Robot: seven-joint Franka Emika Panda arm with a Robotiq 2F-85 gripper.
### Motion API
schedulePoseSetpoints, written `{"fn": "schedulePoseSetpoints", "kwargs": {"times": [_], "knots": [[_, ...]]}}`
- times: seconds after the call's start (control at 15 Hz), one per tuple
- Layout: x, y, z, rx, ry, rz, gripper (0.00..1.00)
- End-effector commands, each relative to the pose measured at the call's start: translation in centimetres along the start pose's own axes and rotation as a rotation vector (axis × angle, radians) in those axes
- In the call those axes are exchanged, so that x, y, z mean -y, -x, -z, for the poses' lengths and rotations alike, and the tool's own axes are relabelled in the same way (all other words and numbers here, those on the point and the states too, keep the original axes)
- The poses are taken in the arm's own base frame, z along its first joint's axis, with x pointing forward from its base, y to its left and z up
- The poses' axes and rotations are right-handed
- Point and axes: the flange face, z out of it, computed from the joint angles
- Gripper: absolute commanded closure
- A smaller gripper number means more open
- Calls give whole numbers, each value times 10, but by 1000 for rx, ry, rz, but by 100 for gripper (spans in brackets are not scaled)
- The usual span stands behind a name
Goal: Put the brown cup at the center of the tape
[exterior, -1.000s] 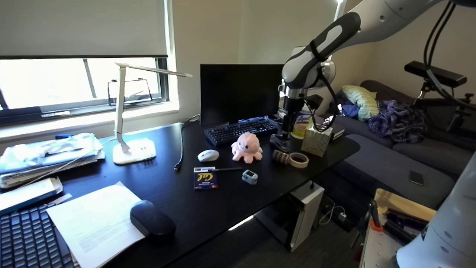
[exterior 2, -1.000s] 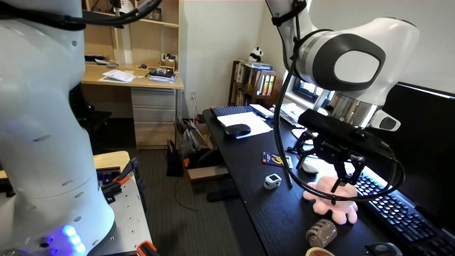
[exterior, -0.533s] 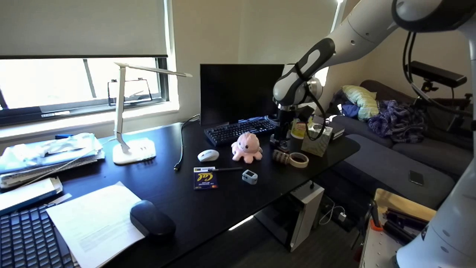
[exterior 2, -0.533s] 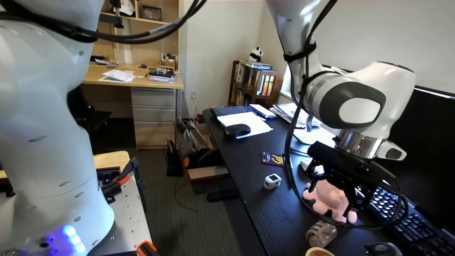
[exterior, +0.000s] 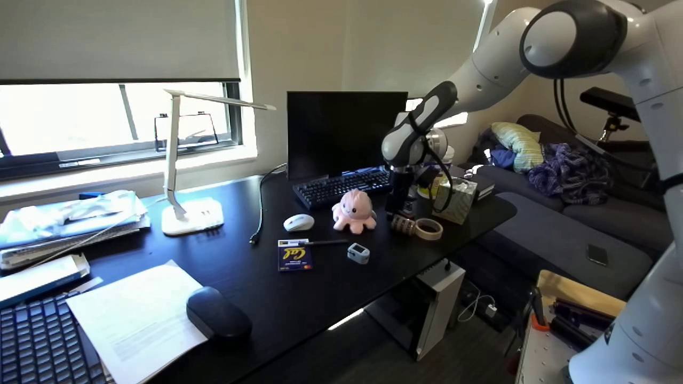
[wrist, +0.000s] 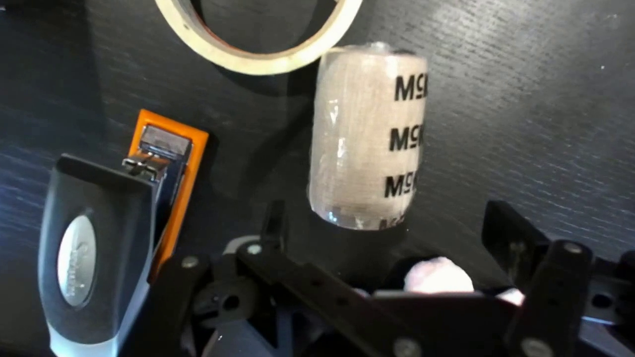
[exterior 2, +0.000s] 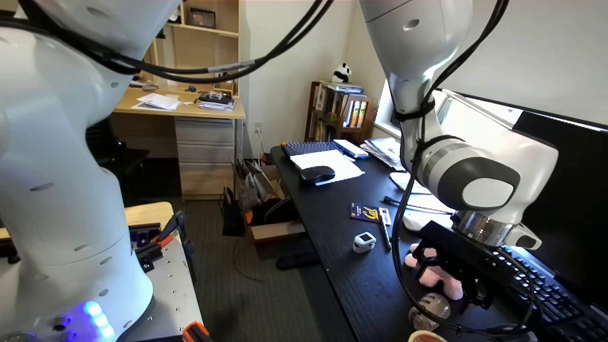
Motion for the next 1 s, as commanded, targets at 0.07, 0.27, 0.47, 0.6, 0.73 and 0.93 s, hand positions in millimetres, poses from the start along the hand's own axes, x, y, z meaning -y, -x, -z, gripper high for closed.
{"fn": "schedulePoseSetpoints", "kwargs": {"times": [0.07, 0.27, 0.47, 0.6, 0.73, 0.93], "knots": [[-6, -14, -19, 13, -40, 5, 0], [-7, -19, -20, 15, -21, -12, 0], [-11, -18, -20, 24, -9, -32, 0], [-10, -16, -22, 39, 13, -41, 0], [-10, -11, -23, 67, 36, -60, 0], [-7, -8, -31, 97, 30, -35, 26]]}}
